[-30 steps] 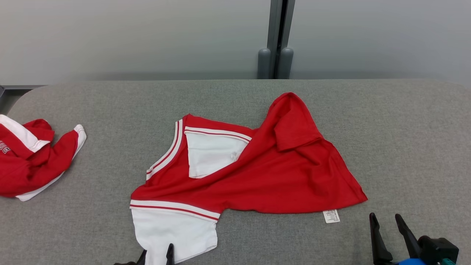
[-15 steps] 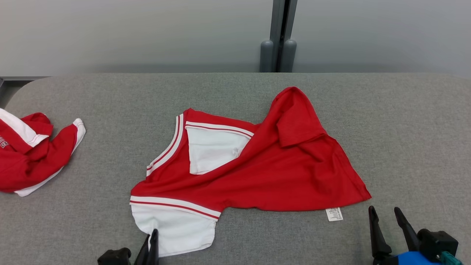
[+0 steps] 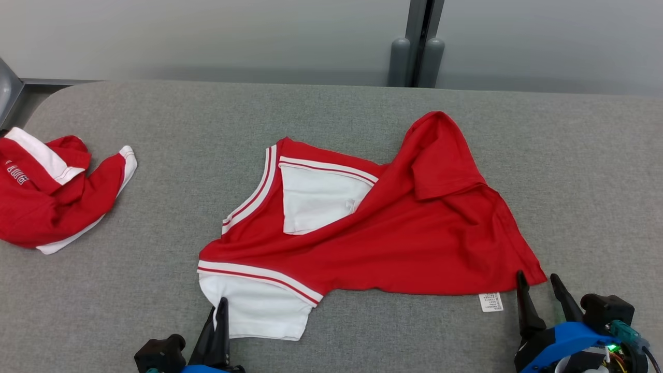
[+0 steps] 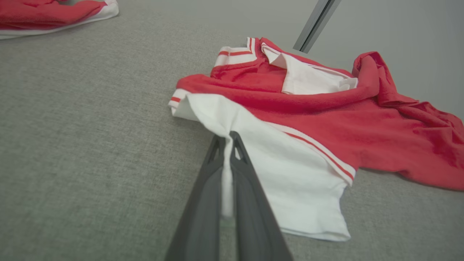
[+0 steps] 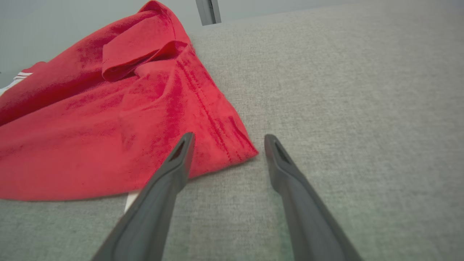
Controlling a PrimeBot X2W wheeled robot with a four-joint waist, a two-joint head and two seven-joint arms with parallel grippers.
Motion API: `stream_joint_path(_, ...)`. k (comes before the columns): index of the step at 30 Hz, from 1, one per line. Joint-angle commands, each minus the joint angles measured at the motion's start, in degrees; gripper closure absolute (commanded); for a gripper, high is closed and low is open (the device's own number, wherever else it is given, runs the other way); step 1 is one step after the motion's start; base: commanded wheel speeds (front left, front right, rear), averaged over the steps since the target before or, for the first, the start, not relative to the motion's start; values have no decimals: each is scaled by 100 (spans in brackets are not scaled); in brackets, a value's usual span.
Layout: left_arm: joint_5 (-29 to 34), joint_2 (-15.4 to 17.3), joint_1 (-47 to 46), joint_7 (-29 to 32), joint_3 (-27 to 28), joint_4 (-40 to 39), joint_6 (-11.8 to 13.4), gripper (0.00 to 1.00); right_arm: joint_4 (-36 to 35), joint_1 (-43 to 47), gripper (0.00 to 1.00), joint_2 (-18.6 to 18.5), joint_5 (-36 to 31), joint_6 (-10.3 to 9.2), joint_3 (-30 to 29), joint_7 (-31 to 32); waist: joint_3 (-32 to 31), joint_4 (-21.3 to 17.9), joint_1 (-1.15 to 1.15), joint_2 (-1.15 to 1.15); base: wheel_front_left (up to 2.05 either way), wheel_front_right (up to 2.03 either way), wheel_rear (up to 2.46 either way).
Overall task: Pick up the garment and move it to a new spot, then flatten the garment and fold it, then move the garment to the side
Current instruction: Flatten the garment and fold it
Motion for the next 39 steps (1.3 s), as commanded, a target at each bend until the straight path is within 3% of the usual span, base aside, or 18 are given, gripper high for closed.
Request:
stream_joint_path(1, -15, 1, -62, -3, -43, -57, 33, 100, 212, -156, 0, -54, 13, 3, -40, -18, 40, 58, -1, 0, 0, 0, 0)
stream_joint_path(6, -44, -1, -79, -2, -159, -135, 52, 100, 757, -342, 0, -55, 45, 2, -107, -4, 63, 132, -1, 0, 0, 0, 0)
stream_joint_path(13, -77, 0, -33, -2, -190, -193, 74, 100, 823, -456, 0, 5, 222, 5, 147, -2, 65, 185, -1, 0, 0, 0, 0)
stream_joint_path(14, -80, 0, -32, -2, -193, -198, 76, 100, 830, -470, 39, 9, 239, 5, 166, -2, 69, 191, -1, 0, 0, 0, 0)
stream_joint_path(15, -81, -1, -35, -2, -200, -202, 79, 100, 841, -490, 61, 8, 250, 5, 183, -2, 72, 196, -1, 0, 0, 0, 0)
stream_joint_path(16, -85, -1, -37, -2, -205, -201, 80, 100, 844, -512, 96, 12, 282, 5, 205, -3, 72, 199, -1, 0, 0, 0, 0)
stream_joint_path(17, -91, -1, -41, -2, -211, -203, 77, 100, 847, -530, 100, 15, 304, 5, 209, -3, 71, 200, -1, 0, 0, 0, 0)
stream_joint_path(23, -202, -1, 48, -3, -190, -268, 64, 100, 623, -487, 100, 1, 366, 3, 276, -11, -69, 128, -1, 0, 0, 0, 0)
stream_joint_path(34, -416, -1, 121, -3, -183, -907, 7, 100, -783, 531, 100, -137, 693, 3, 553, -11, -477, -77, -1, 0, 0, 0, 0)
stream_joint_path(39, -482, -1, -291, -2, -235, -1243, -22, 100, -1400, 479, 100, -208, 932, 3, 837, 117, -393, -193, -1, 0, 0, 0, 0)
